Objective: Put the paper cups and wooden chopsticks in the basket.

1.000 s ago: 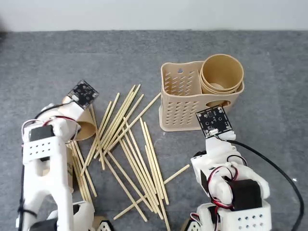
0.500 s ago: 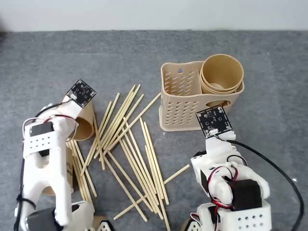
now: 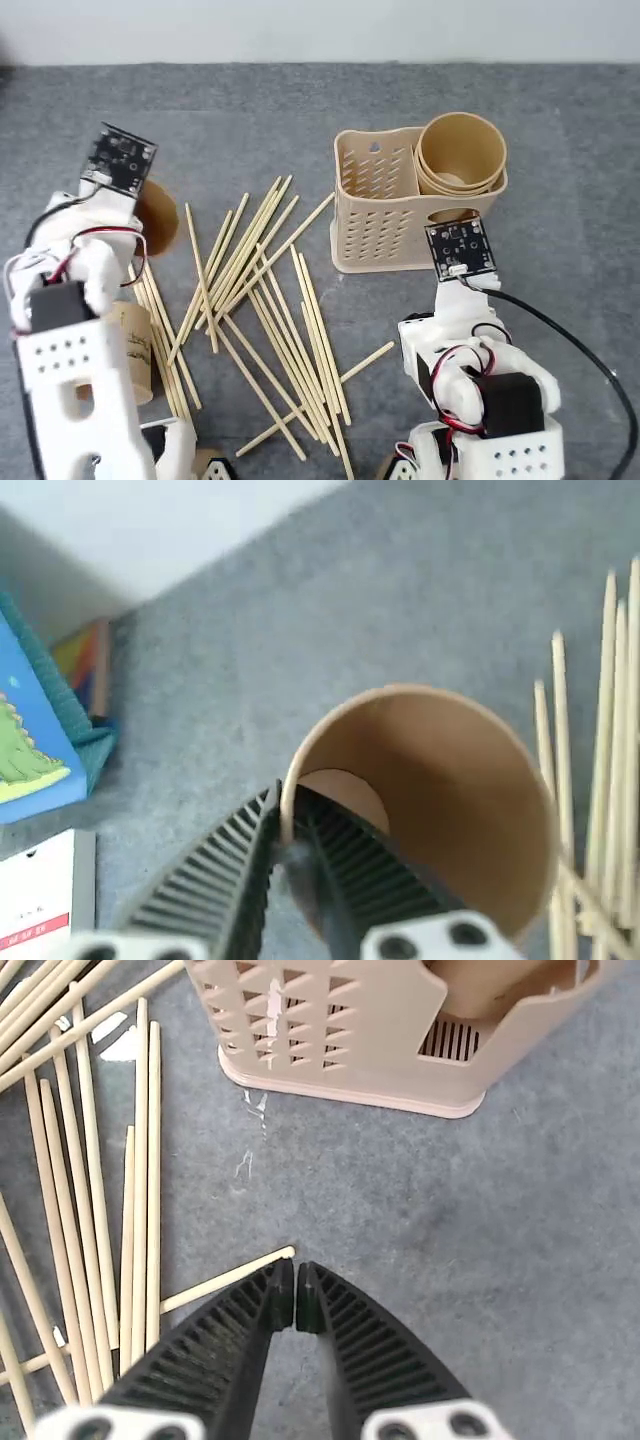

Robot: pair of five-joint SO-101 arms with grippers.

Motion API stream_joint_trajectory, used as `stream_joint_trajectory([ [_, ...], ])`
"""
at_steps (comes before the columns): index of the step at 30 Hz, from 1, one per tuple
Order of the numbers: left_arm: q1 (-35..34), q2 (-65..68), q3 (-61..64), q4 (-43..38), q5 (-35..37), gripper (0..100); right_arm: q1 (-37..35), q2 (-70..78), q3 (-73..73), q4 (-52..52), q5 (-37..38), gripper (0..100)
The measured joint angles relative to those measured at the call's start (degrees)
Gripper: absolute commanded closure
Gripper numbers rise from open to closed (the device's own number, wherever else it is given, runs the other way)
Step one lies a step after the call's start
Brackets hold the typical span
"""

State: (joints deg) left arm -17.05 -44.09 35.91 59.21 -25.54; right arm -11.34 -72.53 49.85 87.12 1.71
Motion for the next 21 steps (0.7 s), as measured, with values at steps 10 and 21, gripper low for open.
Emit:
stream_joint_trajectory([
  [10, 13.4, -5.4, -19.3, 16.4, 12.8, 99, 2.2, -0.9, -7.7, 5.5, 0.0, 96.6],
  [21, 30.4, -5.6, -28.0, 13.9, 26.0, 99, 21.1, -0.9, -18.6, 5.6, 0.0, 96.6],
])
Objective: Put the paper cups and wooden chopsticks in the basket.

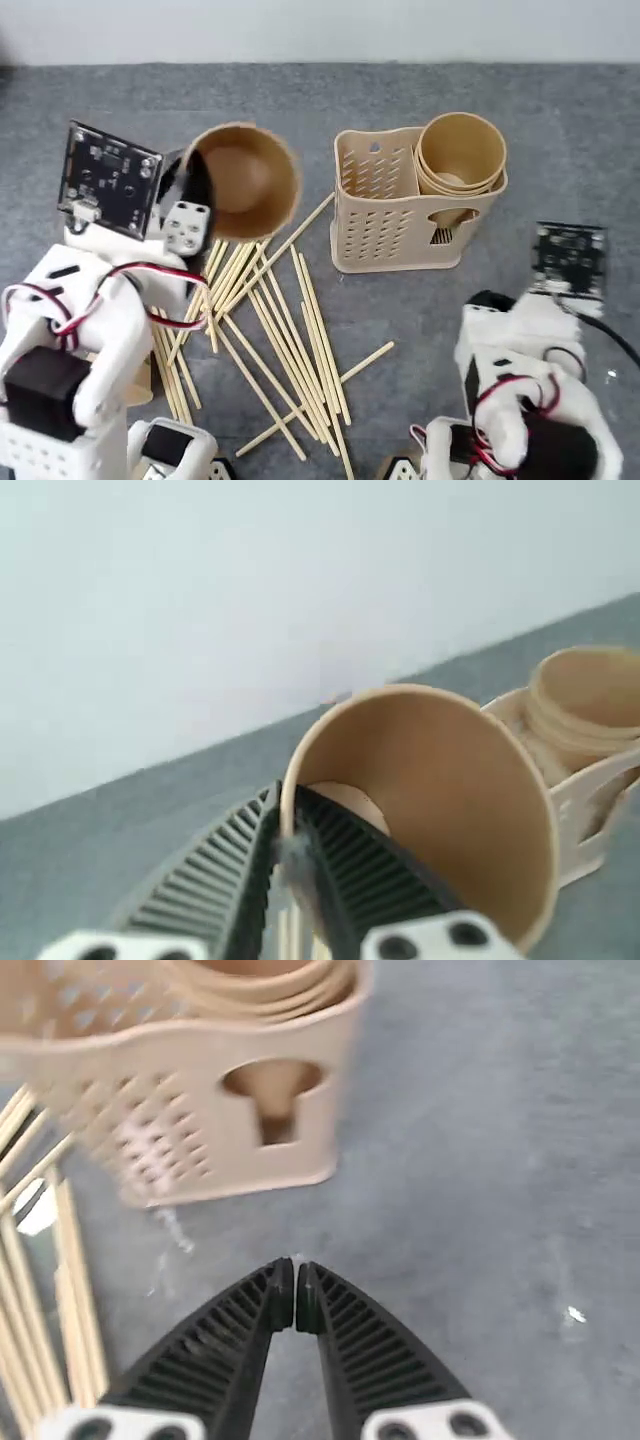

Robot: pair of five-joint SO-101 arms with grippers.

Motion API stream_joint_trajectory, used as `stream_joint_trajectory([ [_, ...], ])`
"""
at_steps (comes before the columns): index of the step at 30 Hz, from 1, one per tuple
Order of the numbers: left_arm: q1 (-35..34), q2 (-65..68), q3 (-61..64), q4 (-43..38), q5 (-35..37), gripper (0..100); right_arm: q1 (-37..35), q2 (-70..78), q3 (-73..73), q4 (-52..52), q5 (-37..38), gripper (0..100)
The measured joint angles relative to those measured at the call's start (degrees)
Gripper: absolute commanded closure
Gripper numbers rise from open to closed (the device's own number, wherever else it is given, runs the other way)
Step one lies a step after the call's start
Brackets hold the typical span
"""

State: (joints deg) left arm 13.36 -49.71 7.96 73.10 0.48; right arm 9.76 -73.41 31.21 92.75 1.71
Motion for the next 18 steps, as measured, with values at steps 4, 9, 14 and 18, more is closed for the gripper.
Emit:
stream_joint_trajectory([
  [4, 6.3, -0.1, 0.0, -6.6, 3.9, 99, 5.6, 0.0, -0.4, 0.0, 0.0, 96.6],
  [9, 12.5, 5.5, -0.1, -14.9, 4.9, 99, 10.5, 0.0, -0.4, 0.0, 0.0, 96.6],
  [14, 16.5, 13.4, -0.1, -22.4, 4.9, 99, 13.6, 0.0, -0.4, 0.0, 0.0, 96.3],
  [18, 18.6, 18.4, -0.1, -28.9, 4.9, 99, 14.9, 0.0, 0.4, 0.0, 0.0, 96.5],
])
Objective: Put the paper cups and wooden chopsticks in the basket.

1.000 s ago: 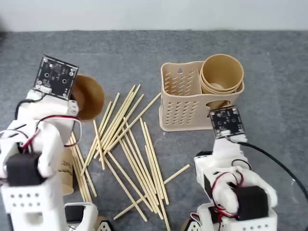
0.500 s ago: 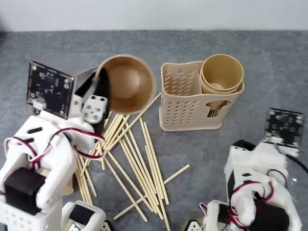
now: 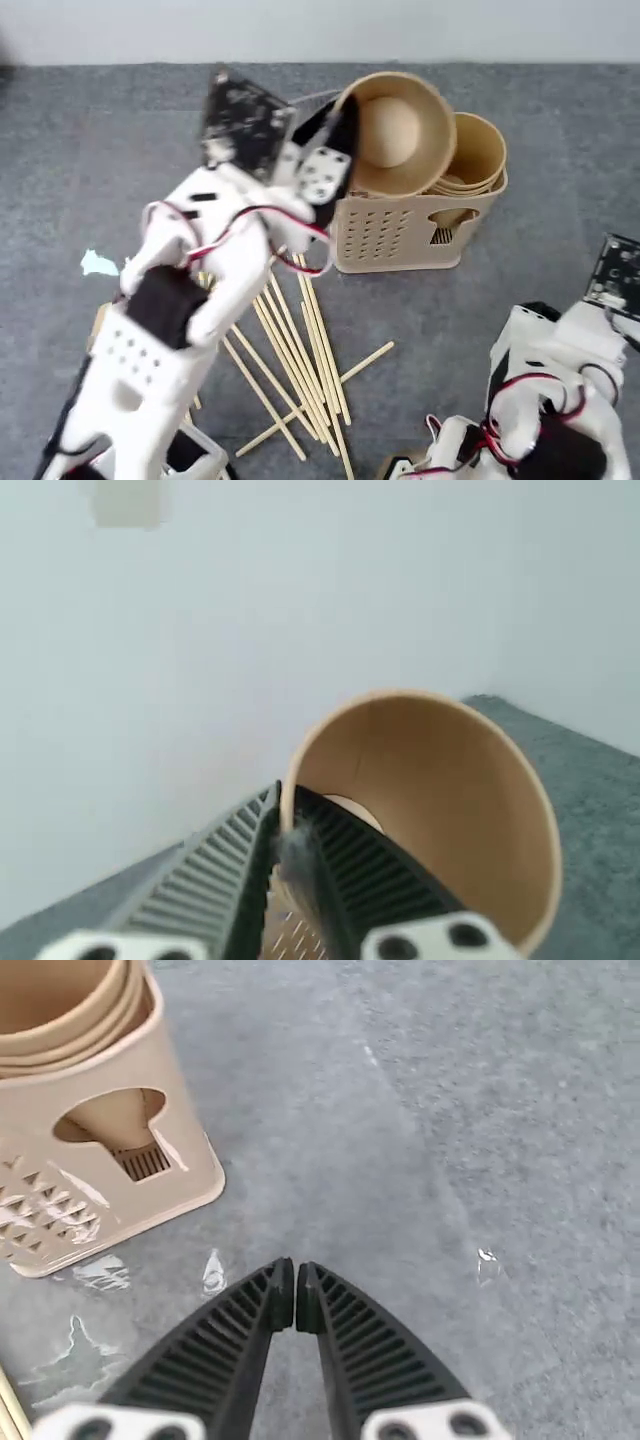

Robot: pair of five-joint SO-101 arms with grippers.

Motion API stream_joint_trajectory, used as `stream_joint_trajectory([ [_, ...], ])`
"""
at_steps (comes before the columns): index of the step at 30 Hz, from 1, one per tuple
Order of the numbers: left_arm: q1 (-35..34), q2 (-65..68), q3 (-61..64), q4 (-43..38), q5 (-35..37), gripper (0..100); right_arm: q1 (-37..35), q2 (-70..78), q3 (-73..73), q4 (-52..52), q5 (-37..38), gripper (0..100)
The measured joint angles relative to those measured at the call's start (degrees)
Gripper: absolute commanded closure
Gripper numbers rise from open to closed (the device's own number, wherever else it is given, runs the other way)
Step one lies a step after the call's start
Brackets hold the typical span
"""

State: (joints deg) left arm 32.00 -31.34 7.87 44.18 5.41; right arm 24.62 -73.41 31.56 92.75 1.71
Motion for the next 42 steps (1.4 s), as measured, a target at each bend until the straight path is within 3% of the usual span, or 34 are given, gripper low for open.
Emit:
stream_joint_trajectory([
  [7, 5.4, 5.6, 0.0, -8.0, 0.0, 99, 0.0, 0.1, 7.1, -4.2, 0.0, 96.6],
  [15, 9.1, 13.5, 0.0, -9.5, 0.0, 99, 0.0, 0.0, 7.7, -4.6, 0.0, 96.6],
  [21, 9.0, 19.2, -0.8, -11.3, 0.0, 96, 0.0, 0.0, 7.7, -4.6, 0.0, 96.6],
  [25, 8.7, 21.8, -3.1, -11.9, 0.7, 84, 0.0, 0.0, 7.7, -4.6, 0.0, 96.7],
  [28, 8.2, 23.2, -4.7, -11.9, 5.2, 75, 0.0, 0.0, 7.7, -4.6, 0.0, 96.7],
  [32, 5.5, 25.4, -8.6, -11.9, 8.5, 74, 0.0, 0.0, 7.7, -4.6, 0.0, 96.7],
  [42, 1.6, 26.4, -16.4, -11.9, 9.0, 74, 0.0, 0.0, 7.7, -4.6, 0.0, 96.7],
])
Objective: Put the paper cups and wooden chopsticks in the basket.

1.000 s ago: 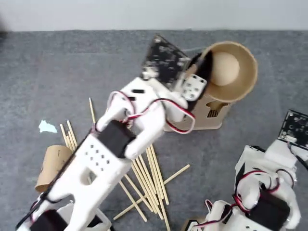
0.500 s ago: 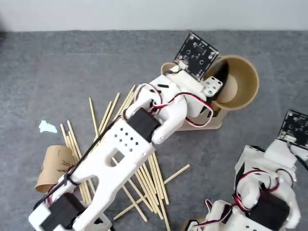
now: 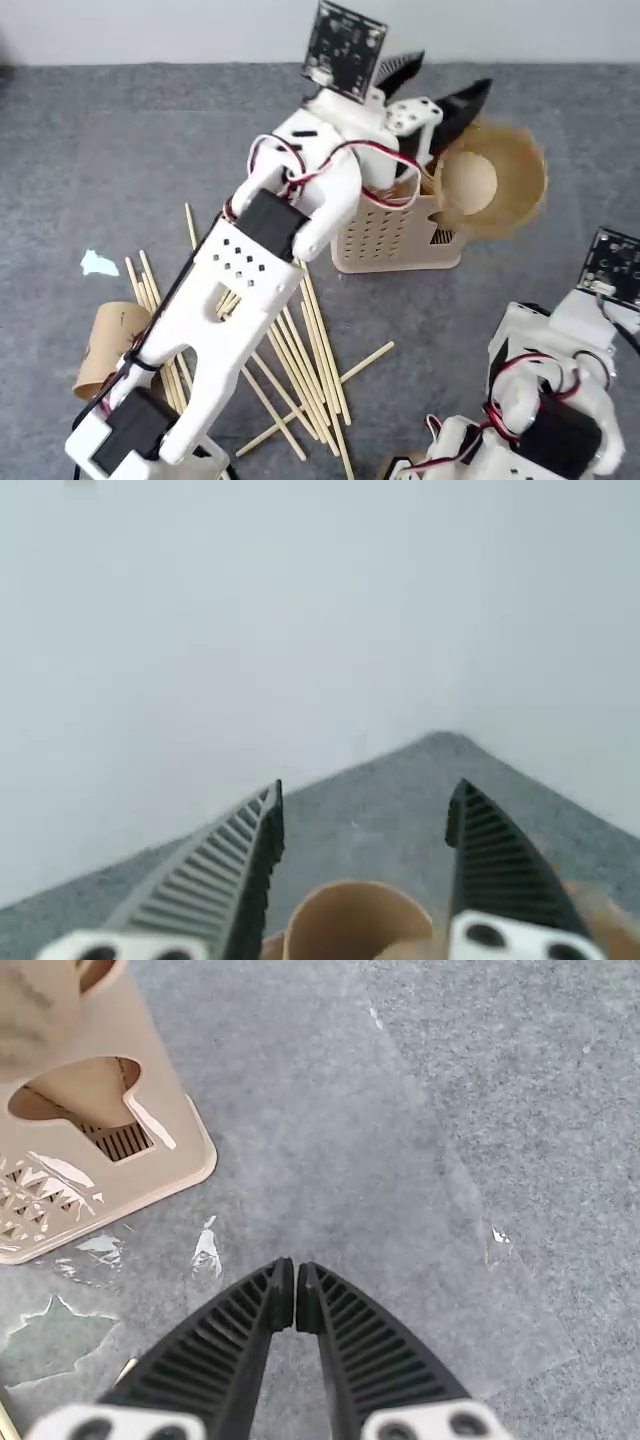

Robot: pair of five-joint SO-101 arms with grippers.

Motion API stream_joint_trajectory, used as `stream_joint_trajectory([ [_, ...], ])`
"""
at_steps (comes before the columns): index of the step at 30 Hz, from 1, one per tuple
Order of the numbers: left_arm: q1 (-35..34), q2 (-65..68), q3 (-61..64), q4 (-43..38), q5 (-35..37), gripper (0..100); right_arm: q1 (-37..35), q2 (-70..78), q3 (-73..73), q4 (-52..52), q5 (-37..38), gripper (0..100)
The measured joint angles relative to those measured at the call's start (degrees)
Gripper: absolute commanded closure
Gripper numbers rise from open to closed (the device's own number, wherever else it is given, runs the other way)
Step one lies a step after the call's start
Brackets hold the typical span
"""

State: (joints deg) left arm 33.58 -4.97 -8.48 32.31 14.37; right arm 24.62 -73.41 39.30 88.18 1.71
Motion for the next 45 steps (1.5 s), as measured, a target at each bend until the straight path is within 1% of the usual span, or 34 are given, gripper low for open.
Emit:
stream_joint_trajectory([
  [7, -0.2, 3.3, -1.1, 0.4, -0.2, 74, 0.0, 0.0, 0.0, 0.0, 0.0, 96.7],
  [14, -0.6, 3.4, -4.4, 6.6, -0.3, 74, 0.0, 0.0, 0.0, 0.0, 0.0, 96.7],
  [17, -0.7, 1.7, -4.7, 11.0, -0.3, 74, 0.0, 0.0, 0.0, 0.0, 0.0, 96.3],
  [20, -2.3, -1.5, -4.7, 16.5, -0.3, 74, 0.0, 0.1, 0.4, 0.0, 0.1, 96.3],
  [23, -5.4, -4.9, -4.8, 22.6, -0.3, 74, 0.0, 0.3, 0.6, 0.0, 4.7, 96.3],
  [25, -8.0, -7.4, -4.8, 26.5, -0.5, 74, 0.0, 3.0, 0.7, 0.0, 7.6, 96.2],
  [30, -14.0, -13.5, -4.8, 35.6, -5.1, 74, 0.1, 13.2, 0.7, 0.0, 8.8, 96.1],
  [35, -18.5, -17.2, -4.9, 42.2, -7.1, 74, -0.2, 23.6, 0.7, -2.0, 4.0, 96.1],
  [42, -22.4, -17.8, -4.9, 46.5, -7.4, 74, -8.5, 31.5, 1.0, -2.7, -1.8, 95.7],
  [43, -23.0, -17.8, -4.9, 46.9, -7.4, 74, -9.5, 31.6, 1.1, -2.9, -2.5, 94.5],
  [45, -24.3, -17.8, -4.9, 47.1, -7.5, 74, -10.8, 31.6, 1.1, -3.0, -3.8, 88.9],
])
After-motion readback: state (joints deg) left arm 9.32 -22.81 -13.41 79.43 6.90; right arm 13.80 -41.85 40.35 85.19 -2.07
